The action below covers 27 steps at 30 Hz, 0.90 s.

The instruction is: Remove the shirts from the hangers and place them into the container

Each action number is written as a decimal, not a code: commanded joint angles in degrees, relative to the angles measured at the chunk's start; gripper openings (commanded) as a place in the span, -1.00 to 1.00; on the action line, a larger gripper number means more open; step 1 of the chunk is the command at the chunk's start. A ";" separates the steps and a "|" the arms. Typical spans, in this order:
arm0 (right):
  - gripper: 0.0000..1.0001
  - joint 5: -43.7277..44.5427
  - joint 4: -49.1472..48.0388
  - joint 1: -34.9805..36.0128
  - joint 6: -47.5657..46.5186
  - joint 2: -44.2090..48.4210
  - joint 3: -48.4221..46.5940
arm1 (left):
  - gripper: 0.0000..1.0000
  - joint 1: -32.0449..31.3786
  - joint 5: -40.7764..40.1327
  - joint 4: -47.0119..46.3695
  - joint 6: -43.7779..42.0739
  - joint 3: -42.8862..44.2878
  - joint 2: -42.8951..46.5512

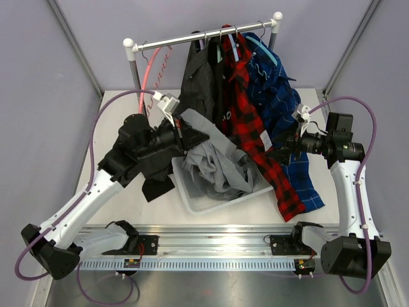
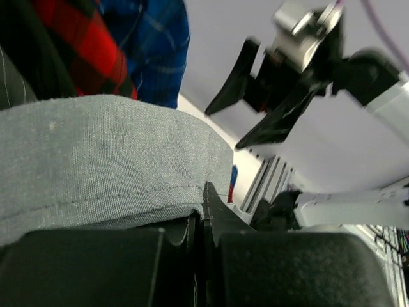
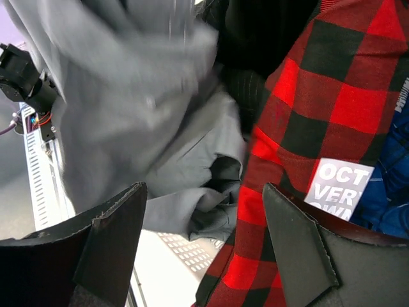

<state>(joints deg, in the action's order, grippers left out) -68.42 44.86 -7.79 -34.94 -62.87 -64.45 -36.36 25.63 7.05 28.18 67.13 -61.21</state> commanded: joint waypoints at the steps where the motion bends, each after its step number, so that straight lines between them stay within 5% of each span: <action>1: 0.63 0.13 -0.65 -0.56 -0.57 -0.23 -0.95 | -1.00 -0.82 2.67 -1.42 -2.87 -5.95 1.18; 11: 0.63 2.06 1.01 -1.00 -1.89 -1.20 -1.91 | -0.99 -3.63 -0.93 -6.78 -5.77 -19.31 -7.15; 18: 0.63 5.58 9.60 -1.00 -7.23 -1.72 -6.64 | 0.49 -7.15 -7.61 -9.77 -8.14 -23.27 -6.13; 21: 0.67 6.55 17.50 -1.00 -12.06 -4.00 -11.55 | 0.87 -7.15 -8.49 -10.39 -9.64 -24.24 -1.66; 27: 0.89 4.61 28.43 1.89 -12.98 -12.78 -25.52 | 0.98 -7.15 -11.03 -3.81 -13.06 -19.94 6.71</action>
<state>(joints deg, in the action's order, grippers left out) -63.05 65.98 -7.73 -45.91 -72.29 -83.09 -43.48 17.61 3.79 18.37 43.20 -58.52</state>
